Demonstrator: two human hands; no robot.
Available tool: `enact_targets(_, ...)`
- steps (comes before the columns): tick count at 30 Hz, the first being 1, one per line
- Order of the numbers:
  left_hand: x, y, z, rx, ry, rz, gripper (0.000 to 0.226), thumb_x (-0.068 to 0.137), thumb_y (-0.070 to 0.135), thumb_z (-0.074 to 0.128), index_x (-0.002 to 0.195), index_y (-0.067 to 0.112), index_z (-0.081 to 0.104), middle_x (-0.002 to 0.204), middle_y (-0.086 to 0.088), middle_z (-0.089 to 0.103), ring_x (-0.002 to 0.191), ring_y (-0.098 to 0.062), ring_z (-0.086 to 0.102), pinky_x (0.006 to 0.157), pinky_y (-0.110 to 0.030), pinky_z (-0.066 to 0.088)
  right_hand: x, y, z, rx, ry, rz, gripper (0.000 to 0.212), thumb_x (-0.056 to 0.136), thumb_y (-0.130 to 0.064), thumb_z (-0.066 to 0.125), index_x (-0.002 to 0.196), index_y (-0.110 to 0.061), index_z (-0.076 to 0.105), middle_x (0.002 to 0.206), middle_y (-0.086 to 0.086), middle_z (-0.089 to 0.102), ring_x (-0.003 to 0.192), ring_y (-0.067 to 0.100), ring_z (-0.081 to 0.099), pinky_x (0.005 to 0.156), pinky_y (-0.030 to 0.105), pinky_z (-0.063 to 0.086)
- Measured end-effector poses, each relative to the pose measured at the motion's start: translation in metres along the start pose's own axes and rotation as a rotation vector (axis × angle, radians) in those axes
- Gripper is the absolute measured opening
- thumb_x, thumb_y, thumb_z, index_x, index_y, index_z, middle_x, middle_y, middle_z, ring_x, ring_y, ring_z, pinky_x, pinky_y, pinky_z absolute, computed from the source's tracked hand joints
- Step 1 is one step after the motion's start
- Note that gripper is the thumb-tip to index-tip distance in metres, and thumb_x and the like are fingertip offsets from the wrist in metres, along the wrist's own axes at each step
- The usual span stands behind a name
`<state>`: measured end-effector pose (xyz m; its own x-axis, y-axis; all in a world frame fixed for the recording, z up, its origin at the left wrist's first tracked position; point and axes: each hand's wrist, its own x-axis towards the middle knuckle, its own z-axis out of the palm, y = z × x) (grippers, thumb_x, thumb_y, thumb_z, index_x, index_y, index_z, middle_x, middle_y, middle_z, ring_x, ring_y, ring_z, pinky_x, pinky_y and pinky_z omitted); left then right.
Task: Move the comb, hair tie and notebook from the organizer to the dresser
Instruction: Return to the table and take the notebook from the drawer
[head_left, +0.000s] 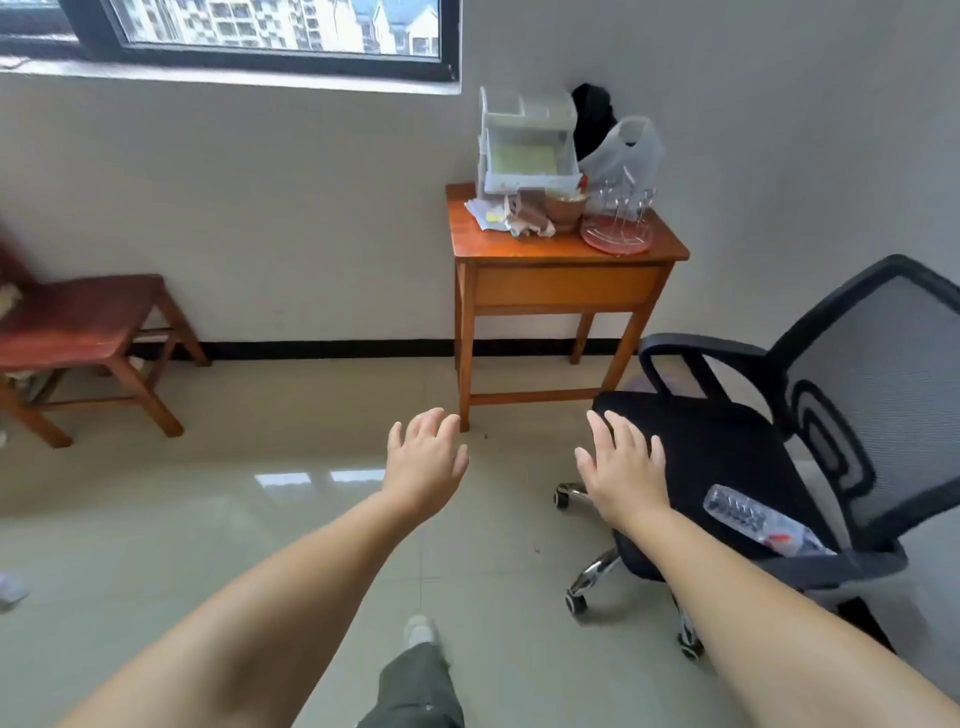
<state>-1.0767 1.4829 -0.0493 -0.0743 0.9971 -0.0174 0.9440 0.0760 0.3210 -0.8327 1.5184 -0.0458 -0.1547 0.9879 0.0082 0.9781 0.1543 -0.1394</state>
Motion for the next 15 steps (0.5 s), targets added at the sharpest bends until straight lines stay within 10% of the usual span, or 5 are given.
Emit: enact_targets(15,0.46,-0.009,-0.082,0.011,0.143,0.098,0.057,0.09,0.033,0.045,0.142,0.02,0.025,0.151,-0.004,0.029,0.14,-0.023,0.024,0.116,-0.04,0.019,0.45,-0.021,-0.049,0.176,0.138,-0.036,0.05,0.095,-0.039,0.031,0.141,-0.018,0.03,0.148,0.005,0.037,0.138,0.022,0.029,0.11,0.042,0.028)
